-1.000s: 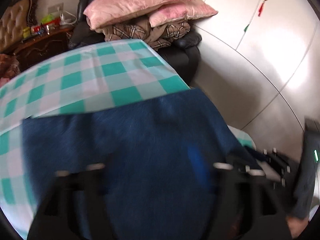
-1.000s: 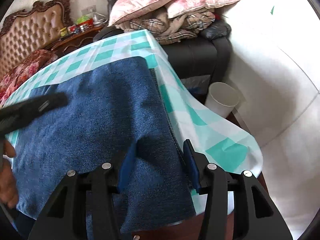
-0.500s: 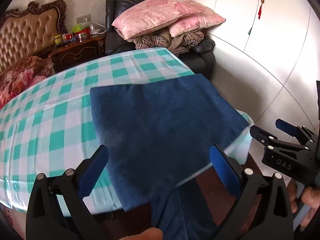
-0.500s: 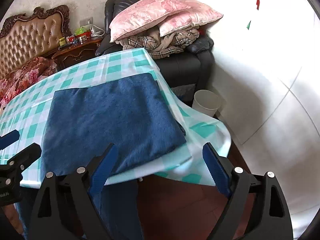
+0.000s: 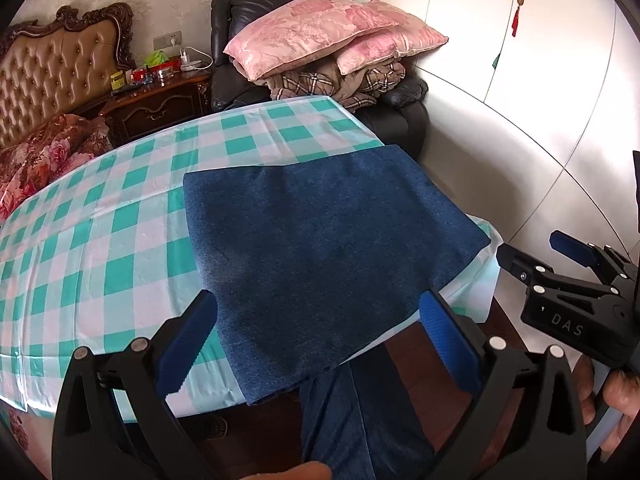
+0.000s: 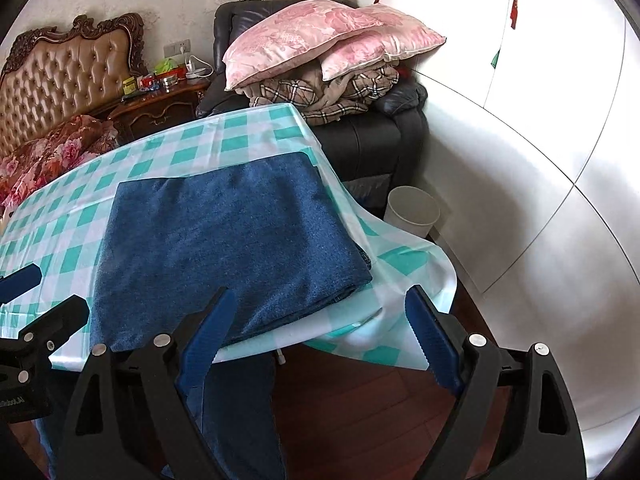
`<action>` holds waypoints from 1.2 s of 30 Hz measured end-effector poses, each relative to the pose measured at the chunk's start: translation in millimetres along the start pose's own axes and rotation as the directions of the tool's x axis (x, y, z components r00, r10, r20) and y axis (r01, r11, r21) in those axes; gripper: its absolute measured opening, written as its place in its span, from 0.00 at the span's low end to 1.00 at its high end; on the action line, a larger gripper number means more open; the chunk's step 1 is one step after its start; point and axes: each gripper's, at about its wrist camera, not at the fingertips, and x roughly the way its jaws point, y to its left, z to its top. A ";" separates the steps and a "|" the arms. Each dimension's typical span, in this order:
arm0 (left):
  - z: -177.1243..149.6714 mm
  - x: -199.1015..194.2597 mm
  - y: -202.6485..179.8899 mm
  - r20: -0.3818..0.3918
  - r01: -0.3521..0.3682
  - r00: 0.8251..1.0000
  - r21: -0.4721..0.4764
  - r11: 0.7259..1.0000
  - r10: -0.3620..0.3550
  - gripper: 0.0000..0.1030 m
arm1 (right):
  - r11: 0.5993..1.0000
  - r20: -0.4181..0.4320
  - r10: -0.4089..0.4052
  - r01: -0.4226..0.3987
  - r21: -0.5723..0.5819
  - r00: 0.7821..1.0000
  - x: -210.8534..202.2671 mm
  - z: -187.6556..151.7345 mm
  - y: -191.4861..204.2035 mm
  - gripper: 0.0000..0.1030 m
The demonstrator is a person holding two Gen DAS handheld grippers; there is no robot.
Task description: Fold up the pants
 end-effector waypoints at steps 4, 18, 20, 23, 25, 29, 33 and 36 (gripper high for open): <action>0.5 0.6 -0.5 -0.002 0.000 1.000 0.000 1.000 0.000 0.98 | 1.000 0.001 -0.001 0.001 0.000 1.000 0.9 0.8 -1.1 0.81; 0.6 1.2 -0.6 -0.001 -0.004 1.000 -0.002 1.000 0.004 0.98 | 1.000 0.001 0.002 -0.002 -0.003 1.000 1.2 0.6 -3.6 0.81; 0.5 1.7 -0.8 -0.002 -0.003 1.000 -0.003 1.000 0.003 0.98 | 1.000 0.001 0.002 -0.002 -0.001 1.000 1.5 0.5 -3.6 0.81; 0.1 1.1 -0.8 0.002 -0.002 1.000 -0.003 1.000 0.002 0.98 | 1.000 0.000 0.002 -0.002 -0.001 1.000 1.8 0.5 -3.8 0.81; -1.7 -1.4 -1.5 0.028 0.014 1.000 -0.002 1.000 -0.014 0.98 | 1.000 -0.001 0.002 -0.002 -0.001 1.000 2.1 0.8 -3.6 0.81; -1.2 2.6 -3.1 0.024 0.060 0.998 0.003 0.998 -0.060 0.98 | 1.000 -0.002 0.002 -0.002 -0.001 1.000 2.4 0.4 -3.4 0.81; 0.9 8.0 -1.6 0.008 0.105 0.994 -0.007 0.994 -0.105 0.98 | 1.000 0.001 0.001 -0.001 0.002 1.000 3.3 0.3 -3.2 0.83; 0.1 3.0 17.9 0.037 0.104 0.994 -0.042 0.994 -0.102 0.98 | 1.000 0.013 0.023 -0.024 0.018 1.000 6.4 0.6 -3.7 0.85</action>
